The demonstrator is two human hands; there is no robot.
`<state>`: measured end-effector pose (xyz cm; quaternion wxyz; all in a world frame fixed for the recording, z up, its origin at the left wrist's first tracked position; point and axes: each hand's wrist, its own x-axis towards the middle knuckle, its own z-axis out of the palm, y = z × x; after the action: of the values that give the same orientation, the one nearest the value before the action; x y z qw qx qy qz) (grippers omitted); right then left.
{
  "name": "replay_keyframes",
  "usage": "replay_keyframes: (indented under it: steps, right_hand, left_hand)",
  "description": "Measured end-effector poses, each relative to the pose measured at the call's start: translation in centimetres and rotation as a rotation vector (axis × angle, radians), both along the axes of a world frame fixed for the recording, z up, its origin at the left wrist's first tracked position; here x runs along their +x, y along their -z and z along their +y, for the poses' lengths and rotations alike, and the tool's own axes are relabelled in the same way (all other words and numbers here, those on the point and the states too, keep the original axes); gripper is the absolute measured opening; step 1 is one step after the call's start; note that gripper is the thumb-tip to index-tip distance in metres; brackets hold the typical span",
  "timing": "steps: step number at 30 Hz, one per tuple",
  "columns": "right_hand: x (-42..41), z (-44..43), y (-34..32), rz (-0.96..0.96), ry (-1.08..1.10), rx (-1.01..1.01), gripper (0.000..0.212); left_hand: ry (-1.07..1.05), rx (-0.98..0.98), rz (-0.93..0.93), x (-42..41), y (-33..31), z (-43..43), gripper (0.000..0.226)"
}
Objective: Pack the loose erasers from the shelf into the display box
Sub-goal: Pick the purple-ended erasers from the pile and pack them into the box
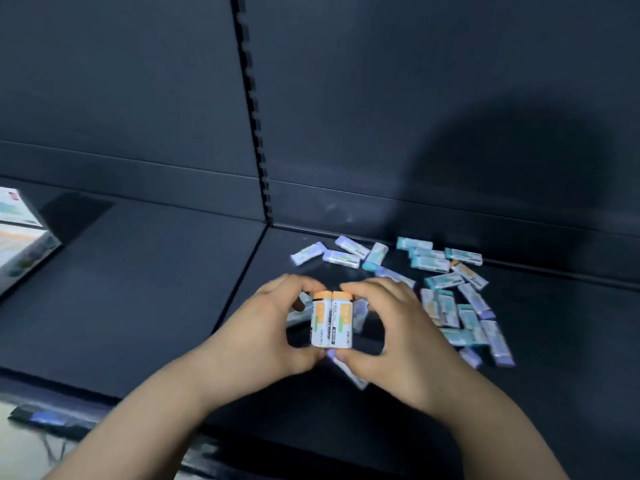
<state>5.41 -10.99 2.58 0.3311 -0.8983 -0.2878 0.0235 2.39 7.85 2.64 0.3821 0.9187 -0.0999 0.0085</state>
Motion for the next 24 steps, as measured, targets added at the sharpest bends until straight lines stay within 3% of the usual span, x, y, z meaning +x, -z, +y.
replay_keyframes:
  steps: [11,24]
  right_hand:
    - [-2.5,19.6,0.2,0.013,0.072,0.059,0.069]
    - [-3.3,23.2,-2.3,0.019,0.034,0.010,0.069]
  left_hand:
    - [0.055,0.269,-0.103,-1.3,-1.7,19.6,0.069]
    - [-0.022,0.382,-0.188,-3.2,-2.8,22.9,0.066]
